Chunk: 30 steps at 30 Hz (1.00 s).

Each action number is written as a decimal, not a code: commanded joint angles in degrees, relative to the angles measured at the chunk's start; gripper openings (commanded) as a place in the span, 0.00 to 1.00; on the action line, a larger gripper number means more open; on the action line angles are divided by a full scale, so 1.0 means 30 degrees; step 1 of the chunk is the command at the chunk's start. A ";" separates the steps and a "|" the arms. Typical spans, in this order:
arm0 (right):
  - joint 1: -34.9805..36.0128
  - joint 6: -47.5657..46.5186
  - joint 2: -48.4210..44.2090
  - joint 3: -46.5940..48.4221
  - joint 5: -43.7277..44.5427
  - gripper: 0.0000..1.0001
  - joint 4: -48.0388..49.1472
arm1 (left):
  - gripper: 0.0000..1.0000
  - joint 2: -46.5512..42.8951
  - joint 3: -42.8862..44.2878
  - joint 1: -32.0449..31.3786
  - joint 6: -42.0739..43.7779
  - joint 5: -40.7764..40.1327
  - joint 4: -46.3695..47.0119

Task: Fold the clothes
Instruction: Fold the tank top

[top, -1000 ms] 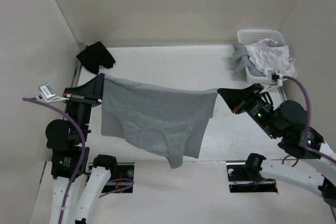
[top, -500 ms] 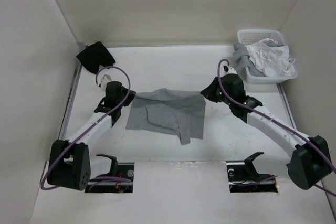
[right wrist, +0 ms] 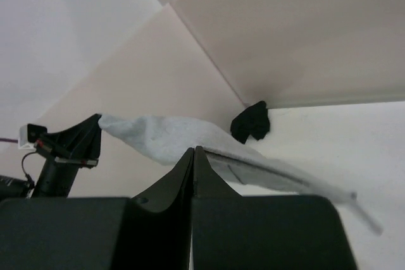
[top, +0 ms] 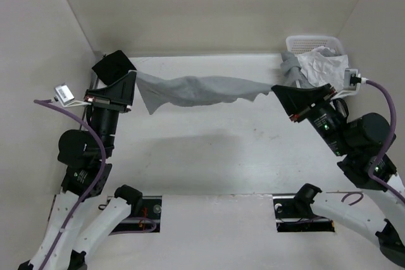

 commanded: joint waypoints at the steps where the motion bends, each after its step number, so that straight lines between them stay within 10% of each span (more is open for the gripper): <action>1: 0.2396 -0.1030 -0.0195 0.0003 0.2733 0.00 -0.2074 | 0.00 -0.0329 0.0231 -0.1205 0.1505 -0.1575 -0.2060; 13: 0.8643 -0.2726 0.0767 0.1354 0.7072 0.00 -0.2229 | 0.00 0.0688 -0.0205 -0.3672 0.4732 -0.4920 -0.1713; 22: -0.3860 -0.0684 0.8291 0.5474 -0.2908 0.00 -0.0790 | 0.00 1.1375 0.3064 0.0688 0.1282 -0.0181 0.1368; 26: -0.3432 -0.1002 0.8278 0.6047 -0.2857 0.00 -0.0997 | 0.00 1.0488 0.4133 0.0438 -0.0396 0.2142 0.1596; 30: -0.1119 -0.0744 0.4033 -0.0971 -0.1159 0.00 0.0585 | 0.00 0.5656 -0.1388 -0.1326 0.1334 -0.0255 0.1836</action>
